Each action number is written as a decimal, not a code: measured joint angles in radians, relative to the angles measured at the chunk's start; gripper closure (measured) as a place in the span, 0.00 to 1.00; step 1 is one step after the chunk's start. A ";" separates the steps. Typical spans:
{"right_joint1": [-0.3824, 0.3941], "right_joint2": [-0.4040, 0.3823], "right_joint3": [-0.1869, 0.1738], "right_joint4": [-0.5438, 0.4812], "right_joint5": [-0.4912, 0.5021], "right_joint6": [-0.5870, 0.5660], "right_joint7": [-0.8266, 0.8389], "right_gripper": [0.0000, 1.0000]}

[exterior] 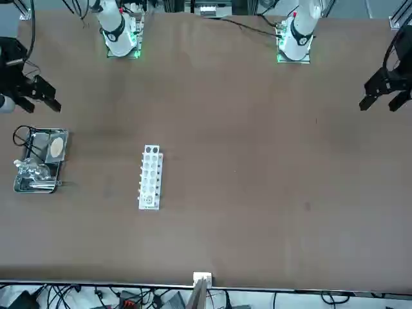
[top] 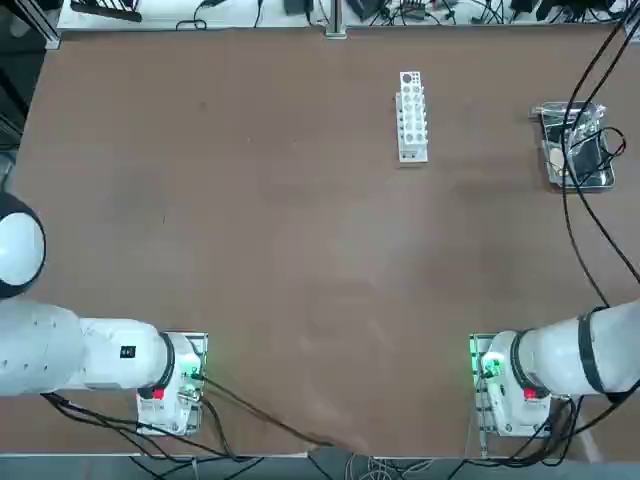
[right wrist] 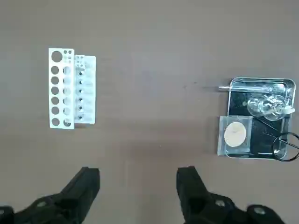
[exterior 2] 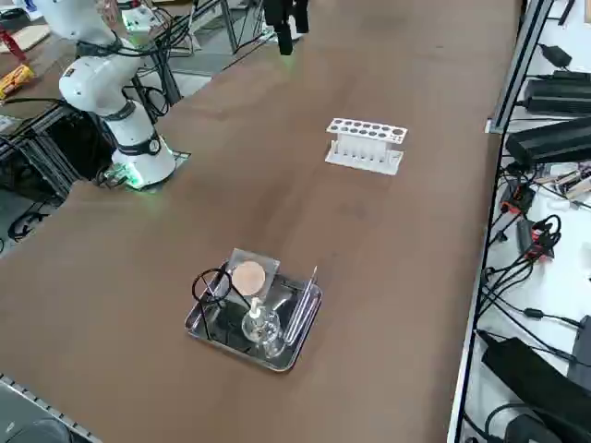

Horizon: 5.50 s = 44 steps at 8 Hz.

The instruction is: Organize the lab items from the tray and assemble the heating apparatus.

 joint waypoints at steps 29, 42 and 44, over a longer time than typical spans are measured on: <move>-0.357 0.676 -0.012 -0.057 0.369 0.706 -2.004 0.19; -0.399 0.715 -0.010 -0.052 0.385 0.697 -2.055 0.46; -0.399 0.717 -0.010 -0.048 0.385 0.697 -2.056 0.49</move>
